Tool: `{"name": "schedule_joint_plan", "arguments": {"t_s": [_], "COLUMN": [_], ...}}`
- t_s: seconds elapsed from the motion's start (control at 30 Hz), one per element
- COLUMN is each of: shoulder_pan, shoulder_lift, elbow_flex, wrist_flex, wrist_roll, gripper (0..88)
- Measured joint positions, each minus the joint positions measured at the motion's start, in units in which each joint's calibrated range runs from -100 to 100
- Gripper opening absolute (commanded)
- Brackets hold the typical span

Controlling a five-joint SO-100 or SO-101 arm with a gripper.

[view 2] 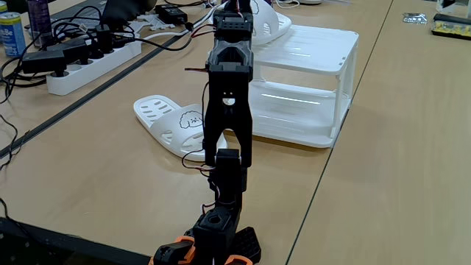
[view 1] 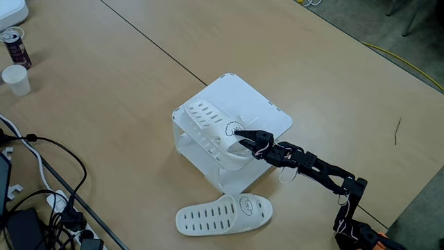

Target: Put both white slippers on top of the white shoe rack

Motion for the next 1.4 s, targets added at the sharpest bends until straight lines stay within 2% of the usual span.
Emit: {"name": "schedule_joint_plan", "arguments": {"t_s": [0.53,0.6,0.77,0.87,1.4], "shoulder_pan": [-0.07,-0.07,-0.07,0.0,0.0], "shoulder_lift": [3.71,3.79,3.96,3.96,3.79], "elbow_flex": [-1.89,-1.89,-1.89,-1.89,0.45], "wrist_flex": [-0.09,-0.09,-0.09,-0.09,-0.09], "wrist_roll": [0.0,0.0,0.0,0.0,0.0], "gripper": [1.2,3.8,18.0,21.8,21.6]}}
